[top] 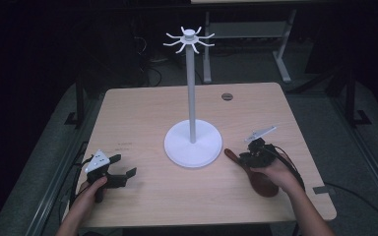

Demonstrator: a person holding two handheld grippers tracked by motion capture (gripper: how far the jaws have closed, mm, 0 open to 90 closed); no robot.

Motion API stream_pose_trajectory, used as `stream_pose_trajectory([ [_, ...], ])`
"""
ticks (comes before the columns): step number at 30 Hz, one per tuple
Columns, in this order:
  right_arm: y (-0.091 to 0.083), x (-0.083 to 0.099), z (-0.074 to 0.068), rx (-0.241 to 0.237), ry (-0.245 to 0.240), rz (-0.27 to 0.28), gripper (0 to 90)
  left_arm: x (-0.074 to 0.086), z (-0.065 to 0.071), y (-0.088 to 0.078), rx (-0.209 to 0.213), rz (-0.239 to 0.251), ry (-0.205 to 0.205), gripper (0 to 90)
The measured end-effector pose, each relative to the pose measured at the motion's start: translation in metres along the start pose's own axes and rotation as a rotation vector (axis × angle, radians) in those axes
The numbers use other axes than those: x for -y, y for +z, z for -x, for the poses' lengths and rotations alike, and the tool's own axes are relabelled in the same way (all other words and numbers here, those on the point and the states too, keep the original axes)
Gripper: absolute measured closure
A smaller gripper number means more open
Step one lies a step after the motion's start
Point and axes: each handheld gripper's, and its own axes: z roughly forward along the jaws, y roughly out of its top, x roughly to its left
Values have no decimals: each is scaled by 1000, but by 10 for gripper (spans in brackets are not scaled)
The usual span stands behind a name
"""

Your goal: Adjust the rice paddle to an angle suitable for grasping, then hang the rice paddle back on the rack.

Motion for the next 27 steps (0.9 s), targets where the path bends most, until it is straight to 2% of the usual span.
stream_pose_trajectory([
  [6, -4, -1, -1, 33, 13, -43, 621, 0, 0, 0, 3, 7, -8, 129],
  [13, -4, -6, -3, 66, 11, -150, 608, 0, 0, 0, 1, 0, 0, 129],
  [20, 1, -13, -2, 62, 21, -228, 608, 0, 0, 0, 3, 6, -8, 129],
  [27, 9, -13, -3, 68, 9, -262, 624, 0, 0, 0, 1, 0, 1, 129],
])
